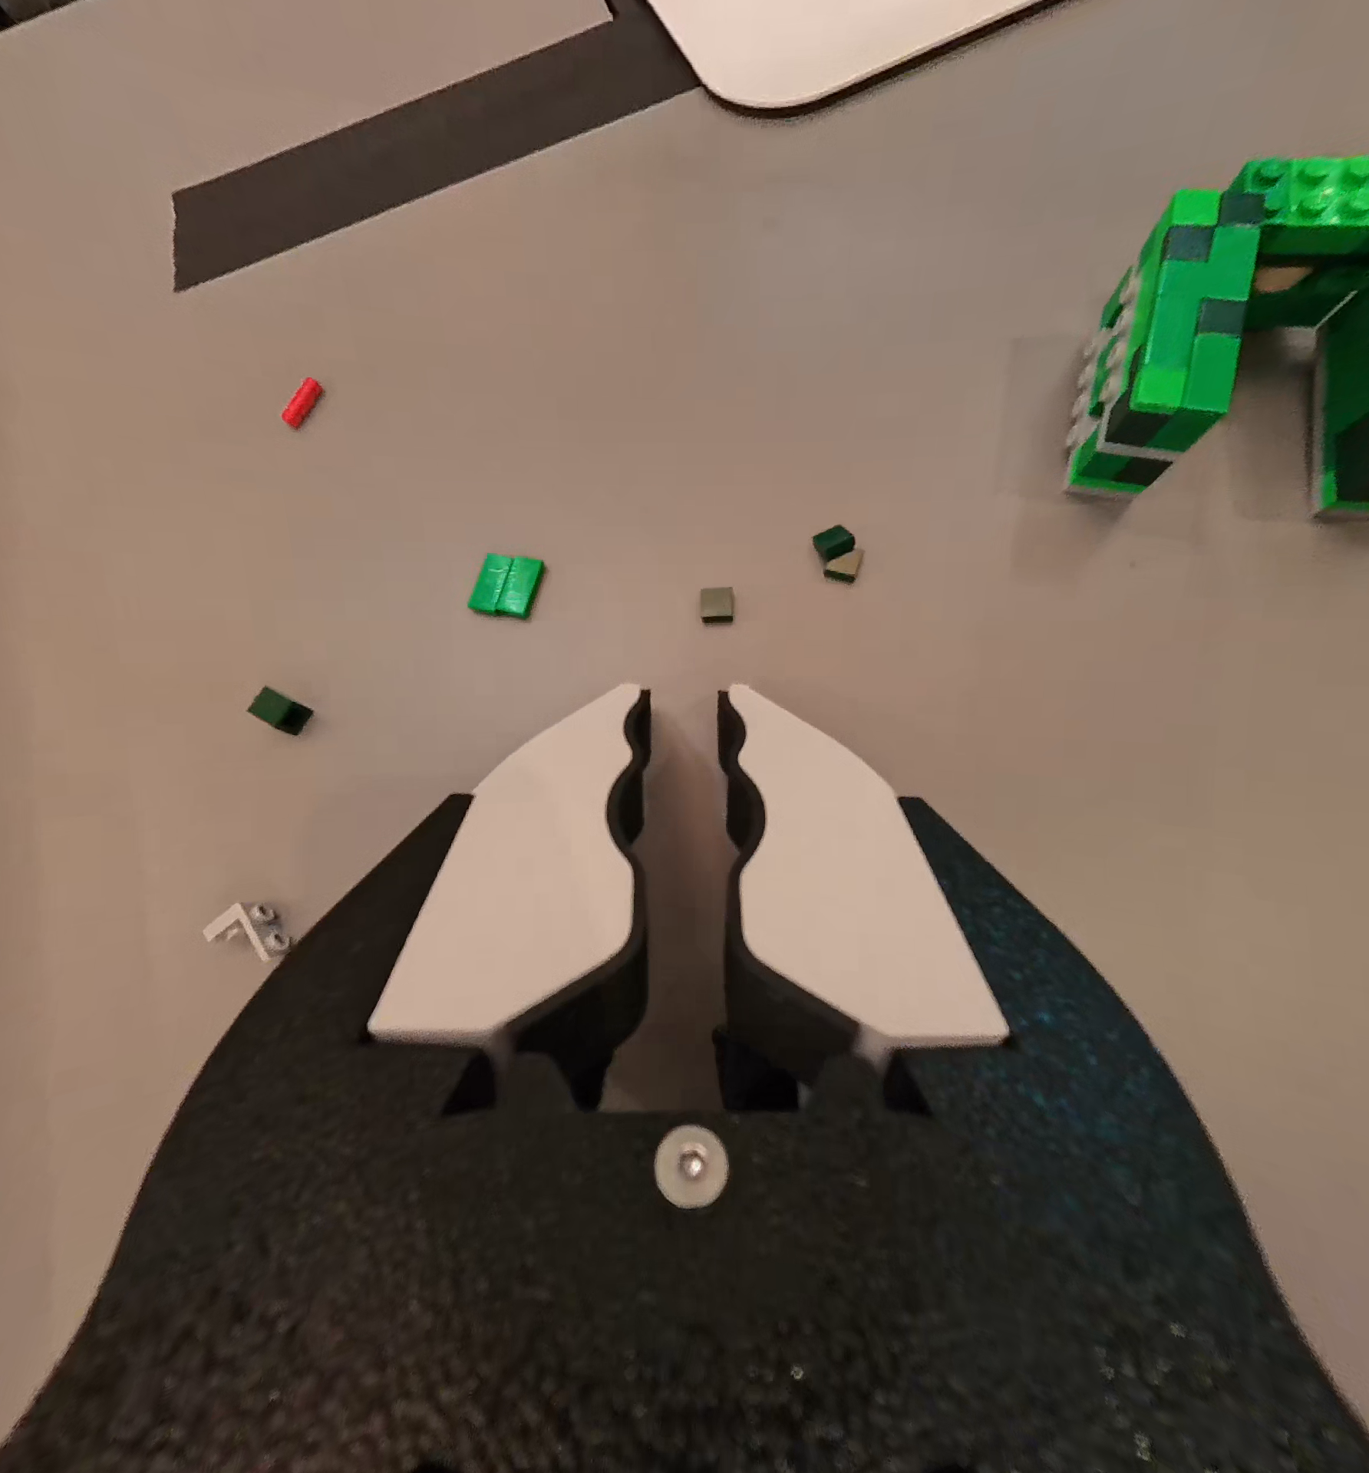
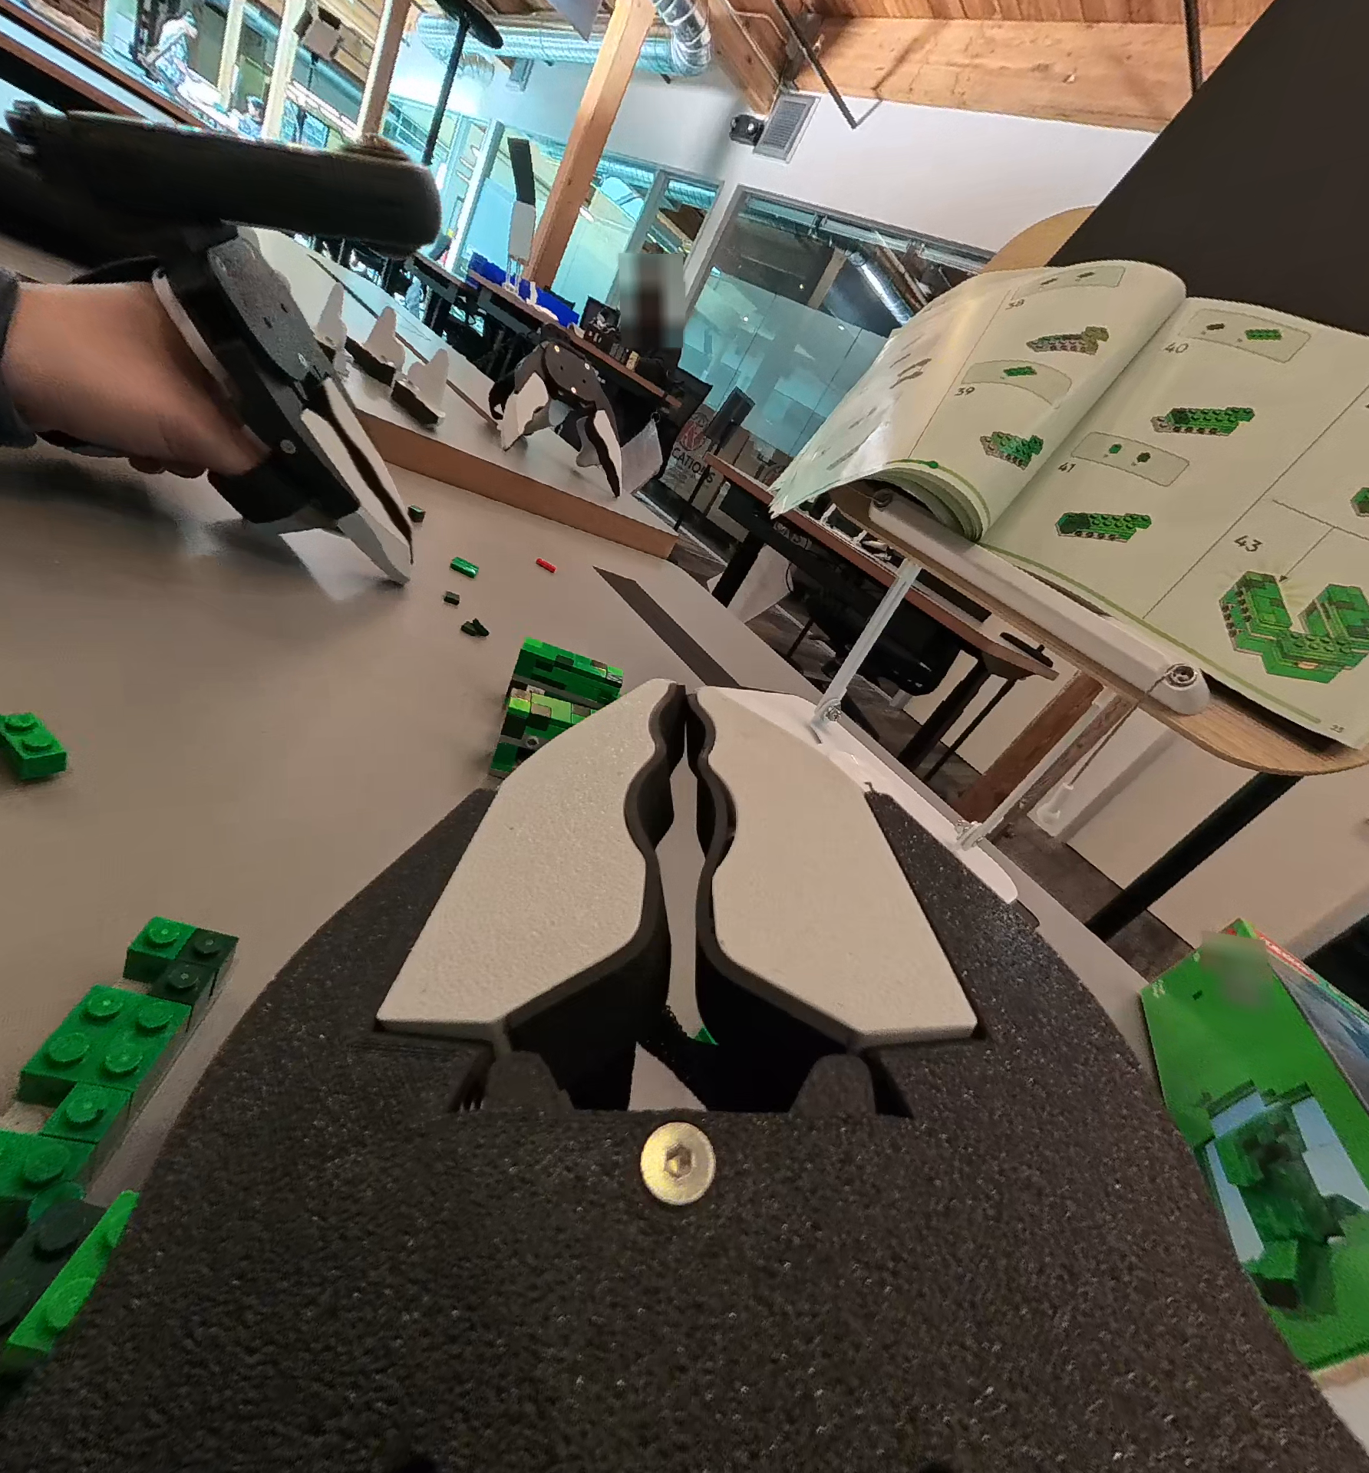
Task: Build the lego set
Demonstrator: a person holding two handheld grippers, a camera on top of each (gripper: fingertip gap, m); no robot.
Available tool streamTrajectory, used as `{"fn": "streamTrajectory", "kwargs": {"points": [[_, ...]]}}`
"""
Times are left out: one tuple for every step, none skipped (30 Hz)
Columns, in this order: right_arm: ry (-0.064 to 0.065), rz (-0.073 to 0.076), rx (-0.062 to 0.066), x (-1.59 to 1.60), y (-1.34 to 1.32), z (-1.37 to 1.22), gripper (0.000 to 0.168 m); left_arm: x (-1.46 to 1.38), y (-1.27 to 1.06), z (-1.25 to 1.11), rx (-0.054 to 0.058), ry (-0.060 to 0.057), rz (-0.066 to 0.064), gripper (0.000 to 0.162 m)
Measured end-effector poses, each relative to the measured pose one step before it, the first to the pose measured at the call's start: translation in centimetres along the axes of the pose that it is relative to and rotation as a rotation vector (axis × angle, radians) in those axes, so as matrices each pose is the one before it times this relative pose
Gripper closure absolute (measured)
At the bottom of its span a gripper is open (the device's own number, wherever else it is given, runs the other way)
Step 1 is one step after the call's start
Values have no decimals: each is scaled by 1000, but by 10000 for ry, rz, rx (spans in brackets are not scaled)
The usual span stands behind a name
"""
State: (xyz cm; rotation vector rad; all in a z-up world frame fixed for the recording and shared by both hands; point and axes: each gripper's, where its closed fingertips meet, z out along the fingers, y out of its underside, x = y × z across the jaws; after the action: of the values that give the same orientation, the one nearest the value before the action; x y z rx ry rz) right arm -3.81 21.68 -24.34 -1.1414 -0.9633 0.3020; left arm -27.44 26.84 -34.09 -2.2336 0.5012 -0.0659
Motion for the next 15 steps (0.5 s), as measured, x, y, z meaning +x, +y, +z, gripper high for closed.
{"fn": "streamTrajectory", "kwargs": {"points": [[1,6,-5,4,10,3,168,-40,80,-42,28,52,-44,146],[2,6,-2,8,-3,-9,168,-59,26,-63,66,55,-92,146],[2,3,5,0,-8,-11,168,-4,5,-56,68,115,-116,146],[4,6,4,7,-2,-5,168,-65,9,-97,51,82,-132,145],[-2,12,1,11,-1,-8,168,-210,47,-156,26,2,-86,145],[6,10,-3,7,7,-10,168,-436,30,-267,30,-121,-18,145],[13,10,2,39,0,-14,168,-571,-16,-398,71,-166,27,145],[5,15,9,13,-4,-17,168,-661,-40,-501,97,-160,-10,145],[-2,19,1,7,-1,-7,168,-724,-57,-537,131,-146,-114,146],[3,8,-7,10,6,16,168,-635,-116,-522,194,-43,-205,146],[-2,2,-4,-8,13,-3,168,-515,-110,-477,189,56,-233,146],[-11,-2,-5,-18,5,18,168,-476,-107,-438,165,49,-215,146],[-12,-10,-6,-32,-3,12,168,-423,-100,-398,145,34,-142,144],[-6,-16,-7,-19,9,3,168,-335,-8,-333,45,46,-30,142],[-1,-13,4,-16,-7,-3,168,-413,152,-292,-88,-40,52,140]]}}
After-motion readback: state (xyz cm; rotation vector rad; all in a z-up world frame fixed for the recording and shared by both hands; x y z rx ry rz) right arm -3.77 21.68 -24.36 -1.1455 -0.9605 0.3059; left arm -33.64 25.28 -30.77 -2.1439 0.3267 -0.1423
